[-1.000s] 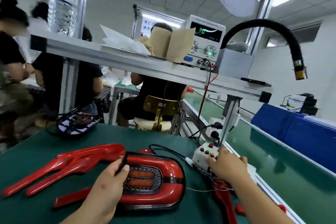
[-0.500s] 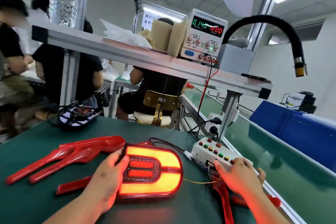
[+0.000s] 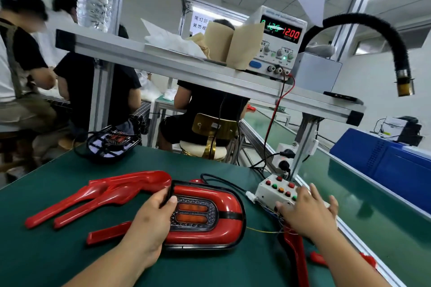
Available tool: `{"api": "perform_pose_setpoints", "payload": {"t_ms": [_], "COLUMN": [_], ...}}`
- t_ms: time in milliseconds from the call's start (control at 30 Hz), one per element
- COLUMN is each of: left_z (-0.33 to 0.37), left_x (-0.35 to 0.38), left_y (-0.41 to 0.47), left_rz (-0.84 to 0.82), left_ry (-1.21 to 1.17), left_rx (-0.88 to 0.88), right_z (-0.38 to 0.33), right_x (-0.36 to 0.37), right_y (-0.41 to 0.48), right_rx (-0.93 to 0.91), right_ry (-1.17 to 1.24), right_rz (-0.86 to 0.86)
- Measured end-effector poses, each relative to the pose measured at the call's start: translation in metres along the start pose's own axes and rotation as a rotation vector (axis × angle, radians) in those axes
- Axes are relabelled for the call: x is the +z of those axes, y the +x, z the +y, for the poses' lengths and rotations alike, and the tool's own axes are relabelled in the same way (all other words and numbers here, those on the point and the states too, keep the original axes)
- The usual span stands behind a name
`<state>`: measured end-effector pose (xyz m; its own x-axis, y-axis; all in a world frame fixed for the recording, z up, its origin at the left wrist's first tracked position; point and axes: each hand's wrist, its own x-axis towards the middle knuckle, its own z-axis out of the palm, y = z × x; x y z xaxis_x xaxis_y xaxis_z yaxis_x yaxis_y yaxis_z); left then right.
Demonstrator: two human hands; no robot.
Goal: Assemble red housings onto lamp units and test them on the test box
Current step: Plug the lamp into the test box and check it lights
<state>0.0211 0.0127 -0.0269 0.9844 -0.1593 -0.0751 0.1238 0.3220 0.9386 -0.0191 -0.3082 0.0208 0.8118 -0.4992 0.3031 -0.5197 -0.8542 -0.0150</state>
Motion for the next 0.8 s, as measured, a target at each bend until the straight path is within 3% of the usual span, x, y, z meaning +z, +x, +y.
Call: {"api": "perform_pose_setpoints", "payload": {"t_ms": [167, 300, 800], "left_z": [0.001, 0.004, 0.006], "left_x": [0.000, 0.000, -0.002], "left_y": [-0.003, -0.003, -0.004], "left_rz": [-0.003, -0.036, -0.032], "left_ry": [-0.015, -0.024, 0.050], "left_rx": [-0.001, -0.009, 0.000], "right_z": [-0.024, -0.030, -0.028], "right_x": [0.004, 0.011, 0.010], "right_y": [0.020, 0.022, 0.018], "right_rx": [-0.144, -0.143, -0.146], "right_ry": [-0.041, -0.133, -0.076], "right_rz": [-0.126, -0.138, -0.132]}}
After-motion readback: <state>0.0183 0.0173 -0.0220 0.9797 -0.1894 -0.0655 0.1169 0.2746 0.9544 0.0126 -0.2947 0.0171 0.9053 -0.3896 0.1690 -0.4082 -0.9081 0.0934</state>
